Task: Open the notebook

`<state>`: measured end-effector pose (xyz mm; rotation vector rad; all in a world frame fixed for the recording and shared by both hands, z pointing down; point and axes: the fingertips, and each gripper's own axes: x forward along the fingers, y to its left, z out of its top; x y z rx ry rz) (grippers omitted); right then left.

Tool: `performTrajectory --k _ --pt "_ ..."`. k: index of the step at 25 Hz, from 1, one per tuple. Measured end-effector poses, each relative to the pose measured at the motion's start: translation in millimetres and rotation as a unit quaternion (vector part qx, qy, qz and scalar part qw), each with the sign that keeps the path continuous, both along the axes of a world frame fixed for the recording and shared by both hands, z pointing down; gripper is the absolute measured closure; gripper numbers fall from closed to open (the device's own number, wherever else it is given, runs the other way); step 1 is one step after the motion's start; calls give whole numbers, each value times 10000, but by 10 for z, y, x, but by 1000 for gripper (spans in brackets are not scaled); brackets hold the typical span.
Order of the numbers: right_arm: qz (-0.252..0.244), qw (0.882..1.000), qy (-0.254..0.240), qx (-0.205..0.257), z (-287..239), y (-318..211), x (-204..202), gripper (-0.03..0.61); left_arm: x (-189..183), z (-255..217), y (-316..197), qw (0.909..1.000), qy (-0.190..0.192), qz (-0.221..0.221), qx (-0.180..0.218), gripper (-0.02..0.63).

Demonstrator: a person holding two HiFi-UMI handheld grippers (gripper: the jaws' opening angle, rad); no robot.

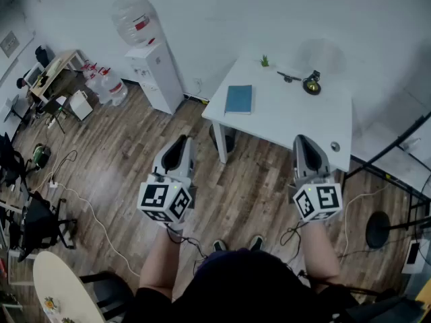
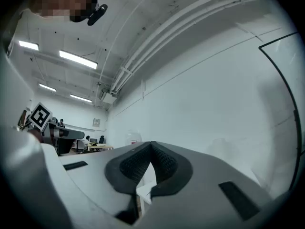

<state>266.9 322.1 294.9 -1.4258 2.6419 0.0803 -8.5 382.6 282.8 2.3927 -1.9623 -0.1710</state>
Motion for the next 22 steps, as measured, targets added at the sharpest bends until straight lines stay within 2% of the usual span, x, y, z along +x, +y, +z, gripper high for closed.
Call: performTrajectory --k 9,12,13,15,16,22 --pt "-135 9999 -49 25 11 -260 272 575 310 -9 -230 9999 -93 -113 -19 571" --pt "-105 9999 -118 68 13 -343 415 572 436 -42 -260 9995 -197 -228 133 571" --pt "-107 9999 -108 72 14 -369 451 559 469 -59 -263 9990 -254 -307 199 557" --pt "-147 9998 -74 58 19 -418 517 481 538 -70 -274 9981 -352 -438 242 434" --pt "-176 9998 -71 48 20 -446 554 461 577 -61 -287 9980 -378 -469 215 405" --pt "-368 9992 -150 -38 95 -614 718 414 777 51 -353 9977 -424 -535 13 385"
